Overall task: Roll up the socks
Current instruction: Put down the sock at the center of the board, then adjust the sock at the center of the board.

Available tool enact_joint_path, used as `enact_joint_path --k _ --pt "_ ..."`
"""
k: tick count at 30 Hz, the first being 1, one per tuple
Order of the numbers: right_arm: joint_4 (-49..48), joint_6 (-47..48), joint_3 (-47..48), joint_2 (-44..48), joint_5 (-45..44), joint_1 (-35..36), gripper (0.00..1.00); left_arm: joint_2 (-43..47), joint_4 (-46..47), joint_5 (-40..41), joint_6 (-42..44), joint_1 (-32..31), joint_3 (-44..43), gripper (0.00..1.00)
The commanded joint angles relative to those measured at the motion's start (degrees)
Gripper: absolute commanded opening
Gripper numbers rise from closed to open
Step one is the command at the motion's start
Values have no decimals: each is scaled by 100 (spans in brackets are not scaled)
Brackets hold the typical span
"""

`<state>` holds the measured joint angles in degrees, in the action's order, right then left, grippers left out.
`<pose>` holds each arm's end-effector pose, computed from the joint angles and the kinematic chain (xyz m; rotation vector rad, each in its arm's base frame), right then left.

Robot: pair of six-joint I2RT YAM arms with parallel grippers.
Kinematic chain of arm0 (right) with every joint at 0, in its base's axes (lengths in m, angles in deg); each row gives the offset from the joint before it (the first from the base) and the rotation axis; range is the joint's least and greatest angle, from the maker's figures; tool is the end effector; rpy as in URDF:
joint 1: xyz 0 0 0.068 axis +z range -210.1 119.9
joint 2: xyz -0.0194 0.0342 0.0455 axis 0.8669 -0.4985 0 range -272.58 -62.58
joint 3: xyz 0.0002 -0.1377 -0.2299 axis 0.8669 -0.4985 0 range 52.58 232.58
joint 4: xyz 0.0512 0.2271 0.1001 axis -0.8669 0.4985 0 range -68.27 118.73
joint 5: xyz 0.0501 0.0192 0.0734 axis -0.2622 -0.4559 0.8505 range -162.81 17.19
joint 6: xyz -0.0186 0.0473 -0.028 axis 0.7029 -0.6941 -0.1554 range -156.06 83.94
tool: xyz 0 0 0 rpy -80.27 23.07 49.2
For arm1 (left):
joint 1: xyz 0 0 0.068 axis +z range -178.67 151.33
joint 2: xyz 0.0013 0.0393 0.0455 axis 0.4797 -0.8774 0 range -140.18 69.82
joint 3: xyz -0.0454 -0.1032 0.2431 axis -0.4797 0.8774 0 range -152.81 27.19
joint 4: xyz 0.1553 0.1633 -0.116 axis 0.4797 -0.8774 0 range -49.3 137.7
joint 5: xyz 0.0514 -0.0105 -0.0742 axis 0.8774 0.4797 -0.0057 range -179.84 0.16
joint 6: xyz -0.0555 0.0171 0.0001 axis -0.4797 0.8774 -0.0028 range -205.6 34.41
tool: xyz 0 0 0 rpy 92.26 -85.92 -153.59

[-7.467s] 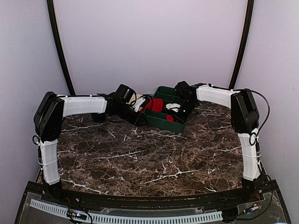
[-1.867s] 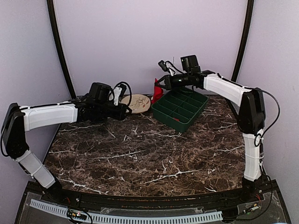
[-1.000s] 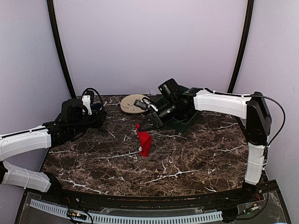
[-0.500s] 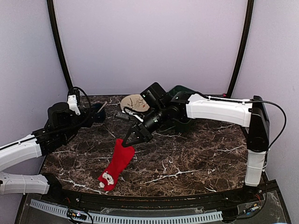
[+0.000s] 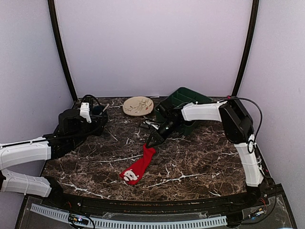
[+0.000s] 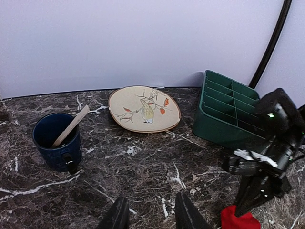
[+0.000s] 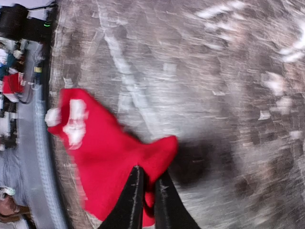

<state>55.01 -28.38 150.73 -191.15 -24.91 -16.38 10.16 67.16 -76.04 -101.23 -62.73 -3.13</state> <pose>0.3117 0.3408 0.1567 -1.4070 2.2849 1.3202 0.2022 -0.1248 0.2538 0.1043 1.7541 -0.4258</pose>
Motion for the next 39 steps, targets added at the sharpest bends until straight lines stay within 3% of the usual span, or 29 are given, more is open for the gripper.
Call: enact_joint_path --k 1,6,13,19,21,22,23,24,28,31,33,39 --pt "434 438 878 -549 -1013 -116 15 -217 511 -592 336 -25 11 34" --pt "495 415 999 -406 -1848 -282 38 -502 653 -1505 589 -81 -56 34" --pt "285 314 547 188 -2386 -426 43 -1019 166 -2225 1419 -762 -443 30" --pt "-671 54 -499 1209 -2874 -271 45 -1554 -578 -2052 1941 -1356 -912 24" --pt "-1028 17 -899 1589 -3342 -113 49 -1531 -553 -1963 1918 -1379 -831 24" --pt "-1231 41 -1099 1786 -3728 -6 79 -1495 -530 -1902 1919 -1385 -792 24" --pt "-1495 88 -1313 1980 -4119 86 97 -1462 -526 -1843 1930 -1388 -764 25" --pt "-1825 124 -1534 2173 -4470 154 100 -1435 -537 -1790 1952 -1392 -744 25" --pt "-4031 -542 -2628 2802 -5600 62 100 -1421 -610 -1717 2078 -1392 -749 25" --pt "-5173 -1018 -2925 2943 -5418 -118 100 -1470 -762 -1740 2119 -1395 -829 26" --pt "-5142 -1198 -2718 2852 -5092 -209 93 -1487 -919 -1732 2113 -1402 -883 26" --pt "-4023 -1305 -2084 2385 -4784 -133 59 -1480 -1402 -2054 1952 -1421 -932 25"
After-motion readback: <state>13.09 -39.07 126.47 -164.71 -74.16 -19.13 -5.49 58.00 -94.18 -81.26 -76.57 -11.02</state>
